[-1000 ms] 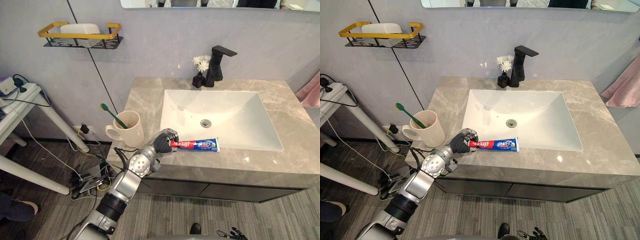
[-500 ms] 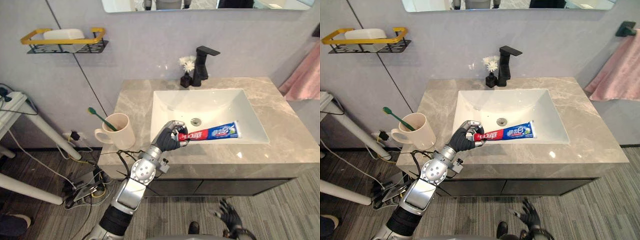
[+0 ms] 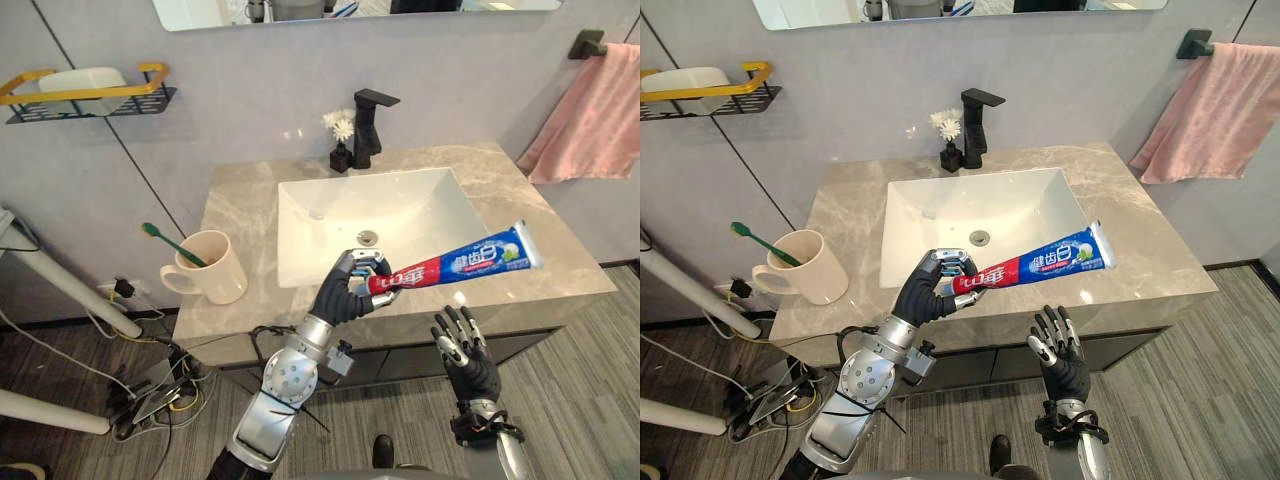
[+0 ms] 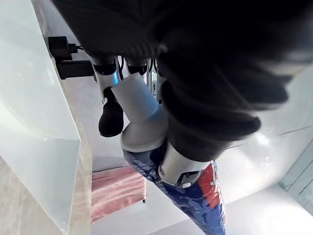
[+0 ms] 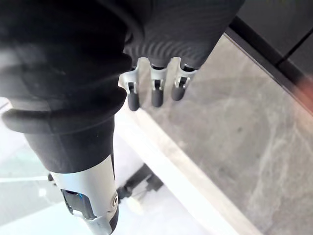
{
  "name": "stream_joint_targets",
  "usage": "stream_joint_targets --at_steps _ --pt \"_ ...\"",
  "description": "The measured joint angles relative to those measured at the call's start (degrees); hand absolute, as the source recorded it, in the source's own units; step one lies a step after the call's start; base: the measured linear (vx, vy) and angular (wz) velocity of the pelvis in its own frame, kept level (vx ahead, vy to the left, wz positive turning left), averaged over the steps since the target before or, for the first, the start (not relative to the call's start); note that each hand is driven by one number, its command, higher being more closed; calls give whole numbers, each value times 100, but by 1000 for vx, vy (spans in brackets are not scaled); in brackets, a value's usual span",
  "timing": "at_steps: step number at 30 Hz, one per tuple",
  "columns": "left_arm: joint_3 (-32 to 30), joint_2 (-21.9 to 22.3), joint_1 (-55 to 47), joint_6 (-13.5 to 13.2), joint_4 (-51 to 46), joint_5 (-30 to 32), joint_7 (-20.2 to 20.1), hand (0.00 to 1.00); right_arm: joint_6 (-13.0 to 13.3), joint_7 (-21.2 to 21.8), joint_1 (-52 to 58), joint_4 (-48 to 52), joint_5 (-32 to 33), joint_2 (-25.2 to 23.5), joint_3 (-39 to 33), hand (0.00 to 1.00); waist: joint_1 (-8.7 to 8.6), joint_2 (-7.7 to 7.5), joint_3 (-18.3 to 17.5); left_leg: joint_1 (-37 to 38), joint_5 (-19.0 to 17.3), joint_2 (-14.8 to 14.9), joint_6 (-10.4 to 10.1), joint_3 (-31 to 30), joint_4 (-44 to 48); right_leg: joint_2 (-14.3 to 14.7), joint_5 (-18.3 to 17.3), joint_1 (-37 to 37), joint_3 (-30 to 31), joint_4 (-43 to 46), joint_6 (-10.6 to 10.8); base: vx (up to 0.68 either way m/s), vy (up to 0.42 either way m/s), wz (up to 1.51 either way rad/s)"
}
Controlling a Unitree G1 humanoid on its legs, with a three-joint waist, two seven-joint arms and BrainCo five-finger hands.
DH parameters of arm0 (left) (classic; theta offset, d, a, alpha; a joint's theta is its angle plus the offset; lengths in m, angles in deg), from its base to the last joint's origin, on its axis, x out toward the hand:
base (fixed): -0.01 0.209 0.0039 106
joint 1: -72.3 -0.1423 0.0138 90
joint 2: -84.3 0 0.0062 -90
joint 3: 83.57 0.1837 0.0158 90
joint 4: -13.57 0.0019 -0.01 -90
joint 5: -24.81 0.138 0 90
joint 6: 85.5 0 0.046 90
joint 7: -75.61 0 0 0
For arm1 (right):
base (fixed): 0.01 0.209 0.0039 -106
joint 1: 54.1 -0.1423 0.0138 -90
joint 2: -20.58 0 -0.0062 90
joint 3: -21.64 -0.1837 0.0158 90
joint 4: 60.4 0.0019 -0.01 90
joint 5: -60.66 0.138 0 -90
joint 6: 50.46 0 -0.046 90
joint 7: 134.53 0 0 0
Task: Organize washtable
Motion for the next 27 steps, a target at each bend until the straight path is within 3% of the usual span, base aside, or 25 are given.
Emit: stream_joint_targets --at_steps 5,10,15,20,27 --pt "217 15 -45 1 15 -231 146 100 360 -163 -166 14 972 -43 497 0 110 -51 -38 -80 -7 -12 14 -10 66 0 162 41 8 -201 10 -61 1 -2" --pt "508 182 -42 -109 181 -485 273 100 707 96 -986 791 1747 -76 1307 0 199 -103 -263 -114 -2 -13 17 -290 87 -35 163 123 -130 -219 15 -36 40 15" --pt "622 135 -34 -34 632 -480 321 100 617 198 -965 823 1959 194 1799 0 285 -95 -329 -152 0 -66 17 -392 61 -73 163 103 -159 -222 20 -1 51 5" --pt "619 -60 -15 -30 854 -480 254 100 342 412 -825 910 1928 977 1724 0 243 -124 -331 -282 42 -161 46 -483 1 -109 178 -35 -153 -207 42 37 60 2" --pt "479 -193 25 -154 910 -482 43 100 189 577 -1028 808 1764 1247 1647 0 139 -200 -307 -314 58 -251 38 -491 -18 -147 234 -109 -93 -205 61 58 59 -2"
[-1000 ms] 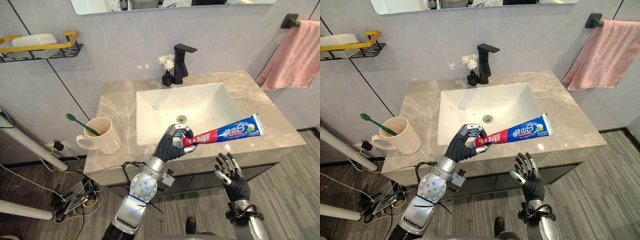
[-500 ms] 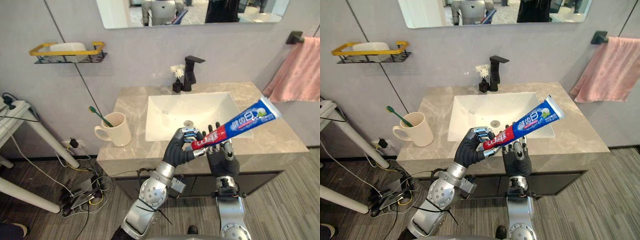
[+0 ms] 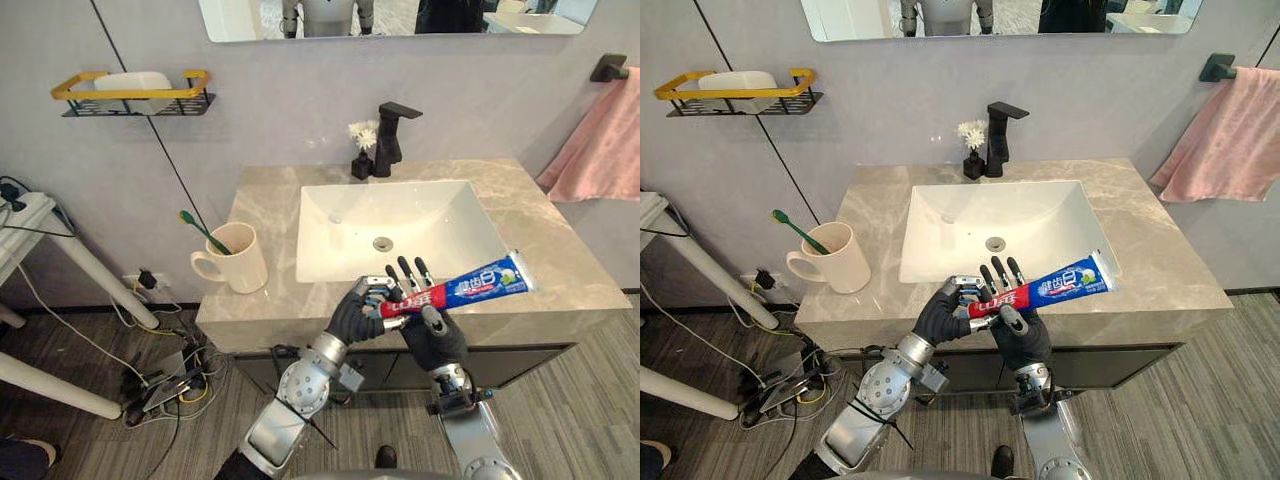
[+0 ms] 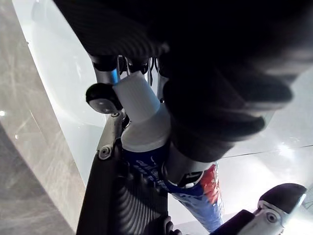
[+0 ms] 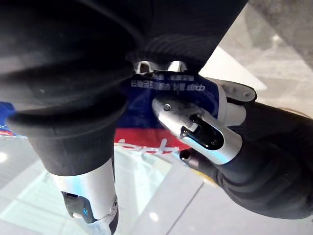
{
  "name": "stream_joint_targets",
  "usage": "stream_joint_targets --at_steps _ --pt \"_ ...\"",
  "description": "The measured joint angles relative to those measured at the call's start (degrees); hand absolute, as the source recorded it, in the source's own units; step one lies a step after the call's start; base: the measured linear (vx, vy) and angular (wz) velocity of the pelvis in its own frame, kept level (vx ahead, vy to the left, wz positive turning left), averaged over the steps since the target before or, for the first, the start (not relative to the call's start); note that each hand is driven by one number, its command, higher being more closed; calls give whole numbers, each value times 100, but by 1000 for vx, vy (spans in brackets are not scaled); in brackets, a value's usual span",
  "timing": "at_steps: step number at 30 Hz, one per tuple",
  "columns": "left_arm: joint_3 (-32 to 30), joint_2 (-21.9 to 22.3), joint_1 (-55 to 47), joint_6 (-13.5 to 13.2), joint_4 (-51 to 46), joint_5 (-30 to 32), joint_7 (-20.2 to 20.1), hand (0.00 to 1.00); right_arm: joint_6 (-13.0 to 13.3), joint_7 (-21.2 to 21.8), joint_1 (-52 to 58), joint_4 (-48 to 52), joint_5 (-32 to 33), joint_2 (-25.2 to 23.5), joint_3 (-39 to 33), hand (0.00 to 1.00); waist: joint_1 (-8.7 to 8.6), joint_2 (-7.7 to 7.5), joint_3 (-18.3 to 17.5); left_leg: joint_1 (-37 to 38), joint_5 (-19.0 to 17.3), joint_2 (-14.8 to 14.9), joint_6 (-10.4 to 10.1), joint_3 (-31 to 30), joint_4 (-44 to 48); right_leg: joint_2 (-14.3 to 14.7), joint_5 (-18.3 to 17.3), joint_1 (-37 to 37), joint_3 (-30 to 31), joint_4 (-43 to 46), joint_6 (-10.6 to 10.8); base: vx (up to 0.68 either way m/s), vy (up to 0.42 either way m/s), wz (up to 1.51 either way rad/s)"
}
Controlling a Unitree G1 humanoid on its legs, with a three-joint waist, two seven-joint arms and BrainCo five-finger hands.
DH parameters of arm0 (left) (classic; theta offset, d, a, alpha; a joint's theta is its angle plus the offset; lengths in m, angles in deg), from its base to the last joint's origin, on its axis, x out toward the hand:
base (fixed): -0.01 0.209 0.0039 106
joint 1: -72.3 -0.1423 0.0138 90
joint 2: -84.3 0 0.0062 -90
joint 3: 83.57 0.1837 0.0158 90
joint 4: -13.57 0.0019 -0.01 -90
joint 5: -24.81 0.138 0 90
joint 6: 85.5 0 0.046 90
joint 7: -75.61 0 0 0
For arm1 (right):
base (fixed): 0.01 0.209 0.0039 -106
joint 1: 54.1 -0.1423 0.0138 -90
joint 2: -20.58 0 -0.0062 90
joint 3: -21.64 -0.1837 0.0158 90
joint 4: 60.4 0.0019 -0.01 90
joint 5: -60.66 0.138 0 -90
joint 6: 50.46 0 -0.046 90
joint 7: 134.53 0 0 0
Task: Organize washtable
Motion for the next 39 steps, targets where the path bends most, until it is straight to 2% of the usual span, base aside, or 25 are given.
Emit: stream_joint_targets --at_steps 9,14,18,25,30,34,39 --pt "-153 -46 3 -153 113 -18 -35 100 -117 18 -224 -149 -344 81 -35 0 -6 -140 29 -11 -30 -115 71 60 -38 -78 61 -85 130 -2 71 11 50 -6" --pt "-390 -48 -1 -175 149 -60 -121 100 -150 247 -224 -92 -642 119 -426 0 -11 -165 45 22 -59 -140 123 175 -88 -81 94 -122 256 -3 83 -9 22 -11" --pt "-648 -59 -7 -175 228 -128 -133 100 -94 247 -221 112 -734 133 -836 0 -17 -184 70 -6 -61 -154 128 202 -89 -84 111 -182 301 -3 84 -8 9 -7" --pt "-687 -57 -7 -191 228 -240 -144 100 -91 308 -158 511 -787 302 -1301 0 -34 -173 165 -17 -47 -165 102 202 -88 -88 110 -207 306 -3 84 0 0 0" --pt "-695 -69 -12 -189 233 -243 -149 100 -77 398 -144 750 -791 362 -1647 0 -110 -165 188 -96 -46 -196 103 205 -88 -111 121 -296 326 -2 96 0 0 0" --pt "-687 -66 -6 -189 311 -242 -150 100 -75 399 -130 754 -789 344 -1655 0 -183 -141 199 -86 -51 -215 112 200 -92 -125 124 -293 340 -2 100 0 0 0" --pt "-688 -73 -7 -186 325 -236 -145 100 -37 407 -28 754 -786 326 -1477 0 -179 -108 218 -113 -53 -224 118 149 -89 -148 126 -284 294 -2 103 -2 5 5"
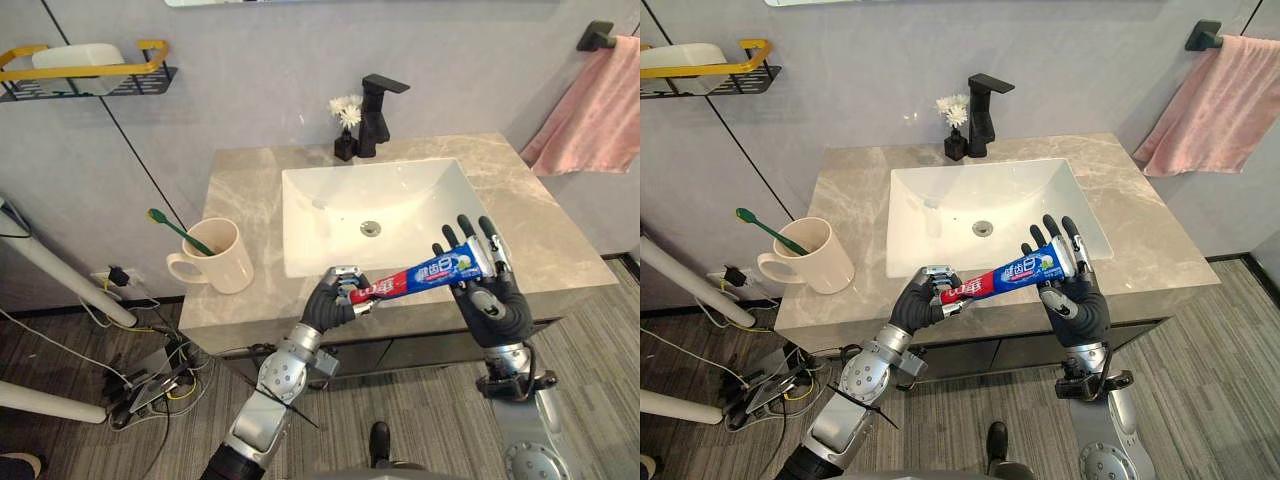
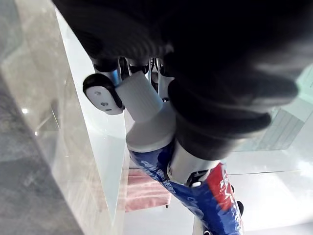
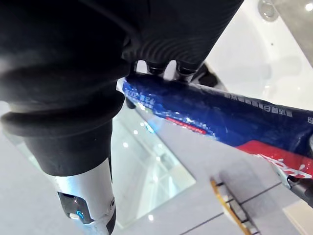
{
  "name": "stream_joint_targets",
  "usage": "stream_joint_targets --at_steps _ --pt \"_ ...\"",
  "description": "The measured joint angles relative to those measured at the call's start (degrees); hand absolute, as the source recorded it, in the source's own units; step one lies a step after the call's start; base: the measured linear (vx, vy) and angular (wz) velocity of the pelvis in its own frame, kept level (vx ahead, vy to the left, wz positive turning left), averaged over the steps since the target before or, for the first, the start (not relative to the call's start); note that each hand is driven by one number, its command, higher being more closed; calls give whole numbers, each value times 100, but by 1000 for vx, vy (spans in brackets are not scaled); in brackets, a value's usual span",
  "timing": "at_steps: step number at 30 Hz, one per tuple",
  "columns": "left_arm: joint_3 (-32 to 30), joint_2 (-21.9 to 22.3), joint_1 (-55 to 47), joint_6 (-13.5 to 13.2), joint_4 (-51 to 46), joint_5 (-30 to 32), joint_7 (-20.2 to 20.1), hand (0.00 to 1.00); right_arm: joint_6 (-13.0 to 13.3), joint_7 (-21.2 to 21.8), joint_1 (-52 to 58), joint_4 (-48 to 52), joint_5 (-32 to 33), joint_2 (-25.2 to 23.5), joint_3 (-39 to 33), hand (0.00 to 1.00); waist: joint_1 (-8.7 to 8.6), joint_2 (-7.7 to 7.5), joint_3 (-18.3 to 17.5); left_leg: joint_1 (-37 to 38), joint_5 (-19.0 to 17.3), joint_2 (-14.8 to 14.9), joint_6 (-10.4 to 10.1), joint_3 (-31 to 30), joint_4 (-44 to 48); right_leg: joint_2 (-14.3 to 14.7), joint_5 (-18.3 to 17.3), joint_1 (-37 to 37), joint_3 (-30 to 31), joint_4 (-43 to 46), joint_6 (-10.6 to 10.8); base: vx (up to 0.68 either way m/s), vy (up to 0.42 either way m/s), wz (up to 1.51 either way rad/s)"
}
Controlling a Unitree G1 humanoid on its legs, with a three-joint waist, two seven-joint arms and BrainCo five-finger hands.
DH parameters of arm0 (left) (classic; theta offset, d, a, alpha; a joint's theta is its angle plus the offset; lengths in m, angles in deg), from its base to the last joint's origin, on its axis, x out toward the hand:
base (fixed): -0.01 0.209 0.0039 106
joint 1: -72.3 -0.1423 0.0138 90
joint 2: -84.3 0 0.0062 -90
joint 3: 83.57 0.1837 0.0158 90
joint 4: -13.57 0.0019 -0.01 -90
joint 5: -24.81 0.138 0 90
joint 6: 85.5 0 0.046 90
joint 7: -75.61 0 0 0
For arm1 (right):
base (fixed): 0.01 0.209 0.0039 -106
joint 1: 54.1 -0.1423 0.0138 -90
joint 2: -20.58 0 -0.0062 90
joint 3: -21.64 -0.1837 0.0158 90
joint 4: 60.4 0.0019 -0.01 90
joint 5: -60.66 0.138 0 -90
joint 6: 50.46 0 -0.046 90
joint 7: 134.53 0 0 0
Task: Organize washtable
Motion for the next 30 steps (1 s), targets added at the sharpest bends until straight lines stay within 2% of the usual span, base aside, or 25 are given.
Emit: stream_joint_targets --at_steps 11,12,24,30 --pt "2 2 -2 18 165 12 5 100 47 103 154 -359 -1 -218 285 0 -1 52 15 -90 54 -36 76 -266 -1 -87 -1 65 -241 -1 3 -6 10 12" --pt "-5 -1 -12 19 166 11 9 100 57 103 174 -373 1 -248 345 100 -1 53 16 -82 56 -40 79 -288 -1 -94 -3 85 -262 -1 5 -6 18 8" --pt "195 7 -50 51 165 16 -1 100 92 80 161 -688 -3 -600 515 100 7 70 3 -75 65 -69 92 -300 -4 -123 7 99 -273 -1 22 -1 1 1" --pt "338 11 -63 51 179 12 4 100 267 -14 154 -687 -93 -775 564 100 13 98 -23 -60 71 -79 102 -300 0 -134 20 122 -271 -1 39 0 0 0"
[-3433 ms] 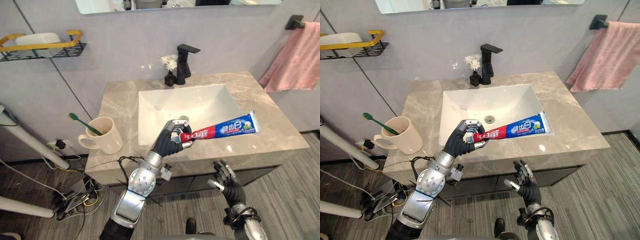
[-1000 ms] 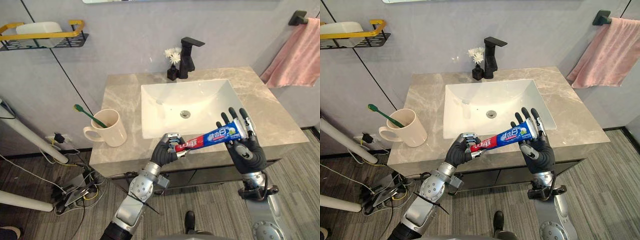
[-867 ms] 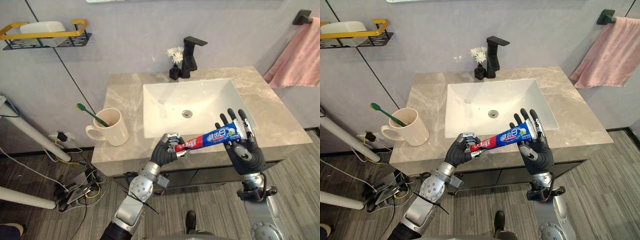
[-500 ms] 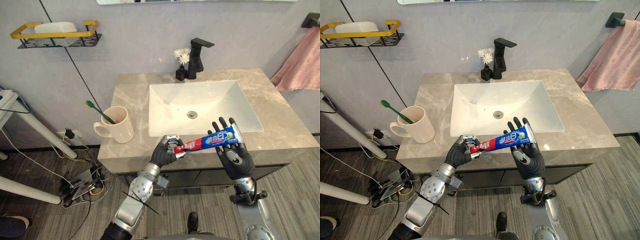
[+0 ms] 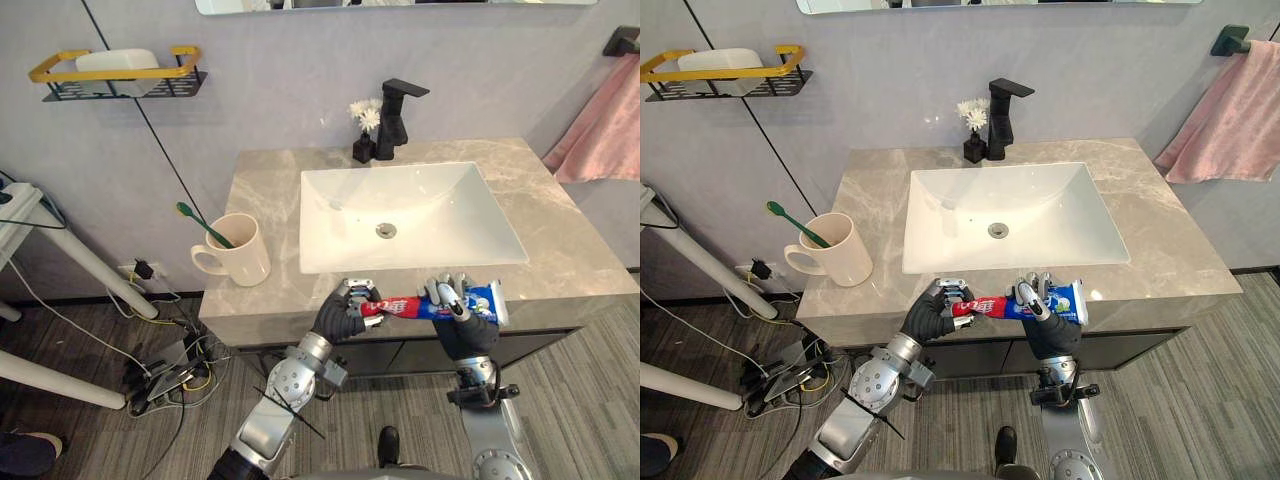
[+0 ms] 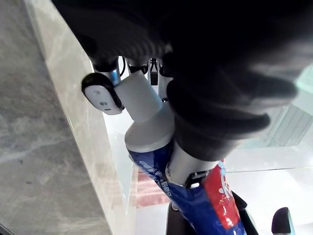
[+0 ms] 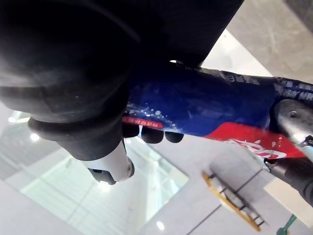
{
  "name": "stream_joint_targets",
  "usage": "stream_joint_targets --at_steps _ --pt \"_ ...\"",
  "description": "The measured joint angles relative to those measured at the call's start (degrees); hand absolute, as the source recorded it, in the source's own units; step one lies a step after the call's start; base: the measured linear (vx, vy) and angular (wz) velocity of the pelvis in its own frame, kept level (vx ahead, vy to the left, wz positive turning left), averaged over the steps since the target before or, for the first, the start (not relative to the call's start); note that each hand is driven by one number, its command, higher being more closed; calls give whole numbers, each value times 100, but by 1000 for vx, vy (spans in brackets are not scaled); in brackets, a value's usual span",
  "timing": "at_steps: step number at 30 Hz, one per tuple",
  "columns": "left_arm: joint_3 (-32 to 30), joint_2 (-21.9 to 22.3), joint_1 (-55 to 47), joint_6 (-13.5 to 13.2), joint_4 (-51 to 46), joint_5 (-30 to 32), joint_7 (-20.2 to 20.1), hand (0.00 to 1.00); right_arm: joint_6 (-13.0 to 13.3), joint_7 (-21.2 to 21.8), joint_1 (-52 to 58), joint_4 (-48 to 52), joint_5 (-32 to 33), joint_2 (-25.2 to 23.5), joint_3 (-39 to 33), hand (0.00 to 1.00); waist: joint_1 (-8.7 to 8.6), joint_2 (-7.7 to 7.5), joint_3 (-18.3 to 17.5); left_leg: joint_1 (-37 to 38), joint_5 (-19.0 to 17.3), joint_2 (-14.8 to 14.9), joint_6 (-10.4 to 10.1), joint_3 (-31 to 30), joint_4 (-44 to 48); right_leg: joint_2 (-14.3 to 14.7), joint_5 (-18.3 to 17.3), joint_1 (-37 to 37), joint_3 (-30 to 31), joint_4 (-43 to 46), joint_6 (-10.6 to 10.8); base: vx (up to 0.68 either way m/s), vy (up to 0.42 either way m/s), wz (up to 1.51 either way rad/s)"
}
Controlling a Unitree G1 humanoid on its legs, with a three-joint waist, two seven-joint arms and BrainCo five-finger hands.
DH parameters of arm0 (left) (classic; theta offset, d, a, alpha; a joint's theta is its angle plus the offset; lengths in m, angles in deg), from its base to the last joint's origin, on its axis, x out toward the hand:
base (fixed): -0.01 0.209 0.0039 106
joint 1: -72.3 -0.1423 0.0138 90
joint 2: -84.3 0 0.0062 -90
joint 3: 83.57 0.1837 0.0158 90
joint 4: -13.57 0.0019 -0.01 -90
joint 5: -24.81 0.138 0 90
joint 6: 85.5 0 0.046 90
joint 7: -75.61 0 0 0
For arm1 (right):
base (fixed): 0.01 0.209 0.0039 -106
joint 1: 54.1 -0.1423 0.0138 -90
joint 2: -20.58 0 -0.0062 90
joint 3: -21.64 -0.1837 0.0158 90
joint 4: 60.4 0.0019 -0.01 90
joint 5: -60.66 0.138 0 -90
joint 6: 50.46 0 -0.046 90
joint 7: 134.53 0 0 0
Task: Organize washtable
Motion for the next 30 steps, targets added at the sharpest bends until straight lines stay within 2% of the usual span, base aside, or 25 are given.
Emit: stream_joint_targets --at_steps 4,7,8,15,17,21,26,28,30 --pt "2 13 -2 -1 57 -5 3 100 69 -74 3 1 -157 -77 11 100 3 33 -54 10 0 -4 1 4 2 -6 5 11 4 0 7 0 0 0" --pt "9 63 -2 -8 174 -28 14 100 92 -284 -8 3 -336 -158 33 100 14 30 -85 23 1 -4 2 4 3 -8 5 28 4 0 8 0 0 0" --pt "16 83 -2 -8 206 -64 21 0 105 -343 -11 4 -396 -188 38 100 17 24 -92 23 1 -4 2 4 4 -8 5 30 4 0 8 0 0 0" --pt "44 137 1 -5 307 -66 142 0 178 -657 -272 44 -1166 -220 18 100 43 1 -120 81 8 -10 12 -3 -3 -26 6 89 -8 1 11 -1 1 1" --pt "42 140 5 -5 294 -66 152 0 178 -848 -430 103 -1451 -231 -142 100 136 2 -172 81 15 -10 22 -41 -9 -44 5 110 -45 1 20 -6 11 8" --pt "-20 131 2 -12 17 -67 170 0 189 -1047 -979 146 -1757 -217 -522 100 170 5 -241 103 29 -23 43 -165 -18 -87 -19 198 -155 2 54 -2 18 18" --pt "-213 132 3 -326 -501 -244 270 0 357 -1296 -1831 227 -1922 -173 -860 100 231 -44 -297 109 56 -32 57 -299 -28 -117 -34 277 -258 2 76 -4 12 15" --pt "-231 130 0 -441 -610 -399 275 0 429 -1386 -2229 258 -1924 1 -924 100 321 -74 -322 110 108 -50 67 -358 -89 -137 -37 286 -318 3 80 -3 4 13" --pt "-231 130 -15 -467 -667 -554 258 0 439 -1434 -2624 249 -1920 189 -961 100 325 -79 -322 104 148 -67 77 -458 -136 -160 -42 317 -405 3 86 -6 3 25"
